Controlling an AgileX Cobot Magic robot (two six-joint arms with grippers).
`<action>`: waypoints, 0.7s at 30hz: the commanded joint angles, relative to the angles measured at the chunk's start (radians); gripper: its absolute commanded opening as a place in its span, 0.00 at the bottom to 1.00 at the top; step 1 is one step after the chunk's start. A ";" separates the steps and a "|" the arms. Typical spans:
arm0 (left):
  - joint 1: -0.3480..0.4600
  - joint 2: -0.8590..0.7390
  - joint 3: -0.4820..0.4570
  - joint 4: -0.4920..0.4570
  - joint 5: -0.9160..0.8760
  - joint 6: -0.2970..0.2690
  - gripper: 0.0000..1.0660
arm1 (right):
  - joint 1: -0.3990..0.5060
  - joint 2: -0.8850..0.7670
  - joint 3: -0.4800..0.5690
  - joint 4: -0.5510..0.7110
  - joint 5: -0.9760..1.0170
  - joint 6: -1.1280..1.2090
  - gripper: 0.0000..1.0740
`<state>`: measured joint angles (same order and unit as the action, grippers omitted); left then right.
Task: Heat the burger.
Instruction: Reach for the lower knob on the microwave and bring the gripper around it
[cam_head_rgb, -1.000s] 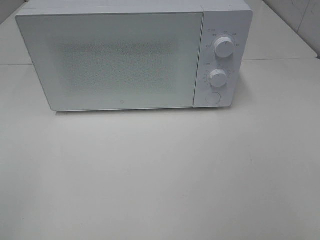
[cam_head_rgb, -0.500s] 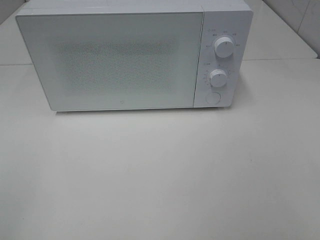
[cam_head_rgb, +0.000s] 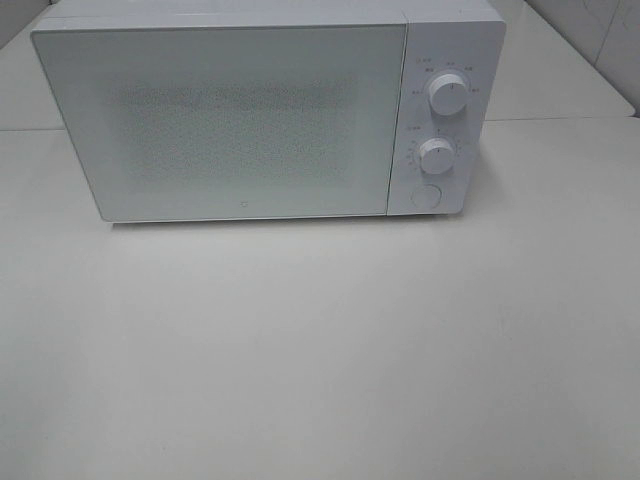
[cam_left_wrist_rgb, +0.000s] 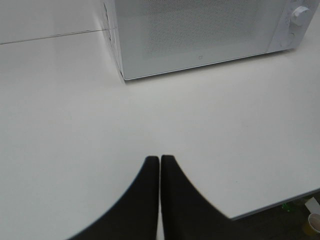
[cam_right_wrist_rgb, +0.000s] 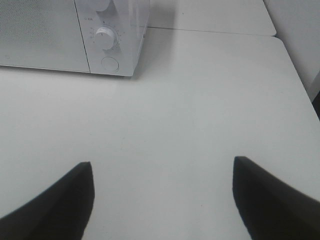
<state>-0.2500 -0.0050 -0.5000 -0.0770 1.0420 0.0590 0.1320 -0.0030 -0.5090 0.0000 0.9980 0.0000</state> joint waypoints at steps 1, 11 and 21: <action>0.003 -0.016 0.002 -0.007 -0.010 -0.001 0.00 | -0.002 -0.008 -0.011 0.000 -0.030 0.000 0.65; 0.003 -0.016 0.002 -0.007 -0.010 -0.001 0.00 | -0.002 0.213 -0.019 0.000 -0.051 0.000 0.65; 0.003 -0.016 0.002 -0.009 -0.010 -0.001 0.00 | -0.002 0.379 -0.020 0.000 -0.053 0.000 0.65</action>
<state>-0.2500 -0.0050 -0.5000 -0.0770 1.0420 0.0590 0.1320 0.3720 -0.5240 0.0000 0.9600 0.0000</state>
